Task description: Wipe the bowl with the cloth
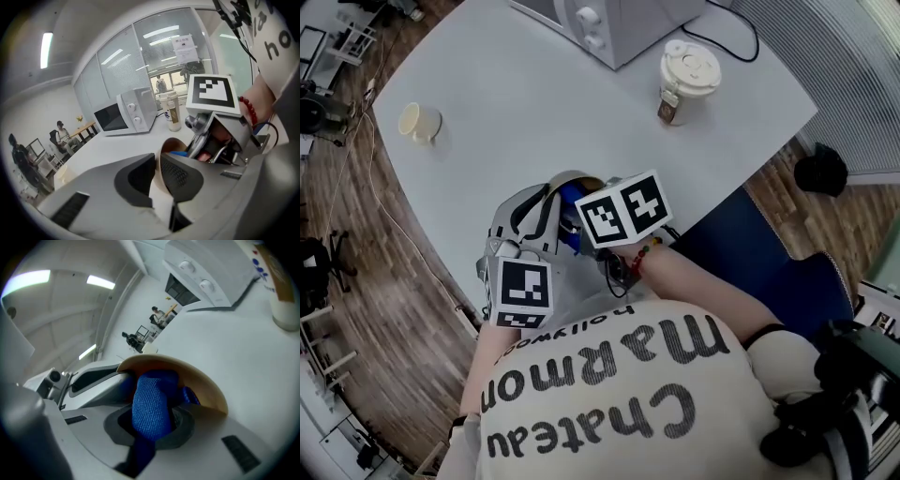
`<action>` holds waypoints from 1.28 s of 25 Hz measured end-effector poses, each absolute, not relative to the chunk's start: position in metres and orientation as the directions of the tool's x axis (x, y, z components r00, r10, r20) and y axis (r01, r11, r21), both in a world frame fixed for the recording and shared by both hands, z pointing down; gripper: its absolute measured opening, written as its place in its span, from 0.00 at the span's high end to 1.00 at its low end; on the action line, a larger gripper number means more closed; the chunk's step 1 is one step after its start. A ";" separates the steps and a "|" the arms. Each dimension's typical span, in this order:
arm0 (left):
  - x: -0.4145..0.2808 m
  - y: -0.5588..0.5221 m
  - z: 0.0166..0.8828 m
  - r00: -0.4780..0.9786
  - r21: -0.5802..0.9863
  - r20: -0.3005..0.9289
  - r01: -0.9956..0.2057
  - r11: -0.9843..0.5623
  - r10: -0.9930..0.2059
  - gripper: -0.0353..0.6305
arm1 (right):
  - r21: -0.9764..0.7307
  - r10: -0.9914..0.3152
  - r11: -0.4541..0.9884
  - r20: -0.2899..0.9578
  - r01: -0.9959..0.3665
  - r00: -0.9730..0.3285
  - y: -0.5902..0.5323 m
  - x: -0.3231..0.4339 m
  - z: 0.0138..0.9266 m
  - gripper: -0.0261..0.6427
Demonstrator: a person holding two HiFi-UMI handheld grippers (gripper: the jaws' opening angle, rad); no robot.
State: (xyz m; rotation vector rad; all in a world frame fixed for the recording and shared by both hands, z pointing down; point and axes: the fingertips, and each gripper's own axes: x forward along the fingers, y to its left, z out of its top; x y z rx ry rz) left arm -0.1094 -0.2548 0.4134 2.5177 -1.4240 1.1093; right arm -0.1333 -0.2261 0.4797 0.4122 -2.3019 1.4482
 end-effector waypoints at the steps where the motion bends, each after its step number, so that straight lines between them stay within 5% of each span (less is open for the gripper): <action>1: -0.109 -0.252 0.415 0.323 -0.308 0.611 -0.744 -0.593 -0.723 0.89 | -0.757 -0.033 0.478 0.492 -0.446 -0.870 -0.224 -0.134 0.481 0.90; 7: -0.096 -0.243 0.423 0.362 -0.336 0.661 -0.641 -0.690 -0.657 0.88 | -0.641 -0.012 0.635 0.549 -0.430 -0.836 -0.216 -0.132 0.485 0.90; 18: -0.096 -0.253 0.411 0.378 -0.282 0.604 -0.722 -0.632 -0.702 0.85 | -0.671 -0.227 0.487 0.520 -0.558 -0.823 -0.254 -0.113 0.484 0.90; 32: -0.127 -0.257 0.391 0.286 -0.234 0.515 -0.860 -0.454 -0.808 0.84 | -0.798 -0.335 0.256 0.456 -0.545 -0.825 -0.267 -0.090 0.477 0.90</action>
